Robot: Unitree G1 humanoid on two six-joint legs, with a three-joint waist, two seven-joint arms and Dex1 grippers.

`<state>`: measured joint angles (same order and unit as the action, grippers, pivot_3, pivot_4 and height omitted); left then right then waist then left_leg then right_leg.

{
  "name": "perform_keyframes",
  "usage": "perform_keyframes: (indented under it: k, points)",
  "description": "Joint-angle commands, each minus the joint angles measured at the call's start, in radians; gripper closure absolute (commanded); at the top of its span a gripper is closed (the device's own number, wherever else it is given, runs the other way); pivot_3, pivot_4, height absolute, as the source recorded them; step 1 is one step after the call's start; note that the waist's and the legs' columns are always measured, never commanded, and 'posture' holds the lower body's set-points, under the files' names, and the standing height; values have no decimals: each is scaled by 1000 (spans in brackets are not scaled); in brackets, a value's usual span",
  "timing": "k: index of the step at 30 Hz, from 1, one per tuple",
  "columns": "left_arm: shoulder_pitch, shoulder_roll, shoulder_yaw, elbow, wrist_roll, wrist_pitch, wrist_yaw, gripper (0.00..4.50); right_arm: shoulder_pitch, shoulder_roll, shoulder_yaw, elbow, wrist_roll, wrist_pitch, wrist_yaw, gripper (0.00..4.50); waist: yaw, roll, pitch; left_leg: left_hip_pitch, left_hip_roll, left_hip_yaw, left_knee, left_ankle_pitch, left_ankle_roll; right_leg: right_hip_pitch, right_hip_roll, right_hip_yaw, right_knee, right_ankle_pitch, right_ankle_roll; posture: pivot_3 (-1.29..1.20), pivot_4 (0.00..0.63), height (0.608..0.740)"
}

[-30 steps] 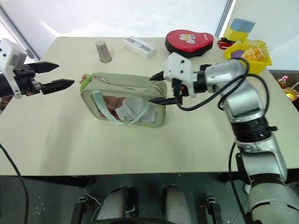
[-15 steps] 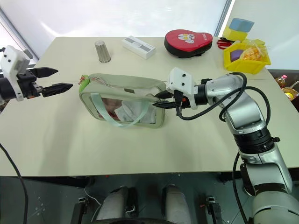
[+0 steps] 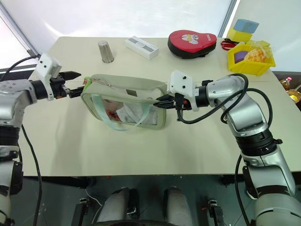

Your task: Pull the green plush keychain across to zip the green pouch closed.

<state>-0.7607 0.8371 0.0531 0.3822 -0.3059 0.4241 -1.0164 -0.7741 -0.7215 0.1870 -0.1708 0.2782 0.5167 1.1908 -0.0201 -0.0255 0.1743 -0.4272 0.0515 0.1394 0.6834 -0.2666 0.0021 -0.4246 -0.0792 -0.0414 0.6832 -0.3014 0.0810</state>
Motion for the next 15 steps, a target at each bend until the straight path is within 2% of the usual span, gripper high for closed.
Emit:
perform_keyframes:
  k: [1, 2, 5, 9, 15]
  points:
    - [-27, 4, 25, -34, -17, -4, -26, 542, -16, 6, -8, -35, 11, -4, -9, 4500, 0, 0, 0, 0, 0, 0, 0, 0, 0, 0, 0, 0, 0, 0, 0, 0, 150, 740]
    - [-30, 6, 34, -35, -23, 2, -28, 857, -17, 8, -7, -32, 10, -5, -11, 4500, 0, 0, 0, 0, 0, 0, 0, 0, 0, 0, 0, 0, 0, 0, 0, 0, 150, 740]
    - [-28, 17, 50, -47, -37, 13, -39, 2294, -21, 14, -5, -24, 5, -11, -17, 4500, 1, 0, 0, 0, 0, 0, 0, 0, 0, 0, 0, 0, 0, 0, 0, 0, 150, 740]
    - [-52, 28, 86, -57, -73, 68, -29, 4430, -30, 22, -2, -6, -2, -25, -22, 4500, 1, 0, 0, 0, 0, 0, 0, 0, 0, 0, 0, 0, 0, 0, 0, 0, 150, 740]
    - [-153, 42, 138, -115, -202, 244, -73, 4430, -45, 41, 1, 32, -20, -55, -31, 4500, 1, -1, 1, 0, 0, 0, 1, 0, 0, 0, 0, 0, 0, 0, 0, 0, 150, 740]
